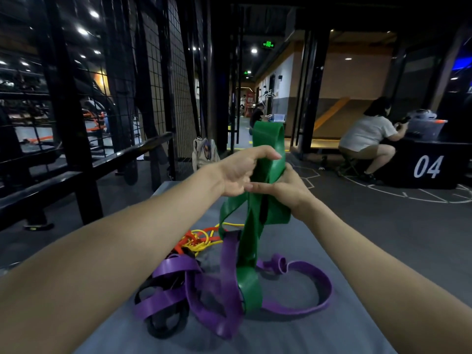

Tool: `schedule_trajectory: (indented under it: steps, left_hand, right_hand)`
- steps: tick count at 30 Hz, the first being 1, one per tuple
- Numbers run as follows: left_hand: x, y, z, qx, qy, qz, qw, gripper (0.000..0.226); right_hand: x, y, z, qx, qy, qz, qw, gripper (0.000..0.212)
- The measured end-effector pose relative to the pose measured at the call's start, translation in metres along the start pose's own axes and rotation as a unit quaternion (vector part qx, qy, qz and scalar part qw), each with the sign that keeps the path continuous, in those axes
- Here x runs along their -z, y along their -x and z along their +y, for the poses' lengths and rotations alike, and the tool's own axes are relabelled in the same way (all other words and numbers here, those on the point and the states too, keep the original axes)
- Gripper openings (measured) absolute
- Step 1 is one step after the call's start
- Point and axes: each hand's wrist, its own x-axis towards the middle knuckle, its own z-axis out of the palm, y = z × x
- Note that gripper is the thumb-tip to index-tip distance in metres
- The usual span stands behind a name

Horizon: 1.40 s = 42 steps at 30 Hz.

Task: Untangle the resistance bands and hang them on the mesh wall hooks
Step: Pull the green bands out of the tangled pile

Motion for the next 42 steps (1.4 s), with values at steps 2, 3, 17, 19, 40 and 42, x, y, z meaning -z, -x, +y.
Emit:
schedule_trajectory:
  steps: [2, 3, 17, 19, 40, 42]
  left_hand:
    - [0.001, 0.001, -0.004, -0.014, -0.044, 0.008, 0.999, 0.026]
    - [0.004, 0.001, -0.007, -0.016, -0.078, 0.015, 0.997, 0.024]
    - [0.005, -0.011, -0.173, 0.131, 0.011, 0.204, 0.97, 0.032]
    - [0.015, -0.012, -0.167, 0.117, 0.023, 0.229, 0.966, 0.029]
    - [0.093, 0.019, -0.057, 0.032, -0.14, 0.343, 0.928, 0.017]
    - [0.093, 0.018, -0.057, 0.036, -0.172, 0.345, 0.922, 0.02]
  right_hand:
    - [0.011, 0.002, 0.012, -0.044, -0.048, 0.084, 0.994, 0.035]
    - [0.018, 0.003, 0.019, -0.068, -0.069, 0.114, 0.989, 0.035]
    - [0.067, 0.022, 0.044, -0.134, -0.118, 0.126, 0.976, 0.038]
    - [0.074, 0.023, 0.05, -0.152, -0.097, 0.151, 0.972, 0.041]
    - [0.091, 0.021, 0.065, -0.136, 0.371, 0.155, 0.906, 0.059]
    - [0.092, 0.014, 0.06, -0.123, 0.396, 0.16, 0.896, 0.06]
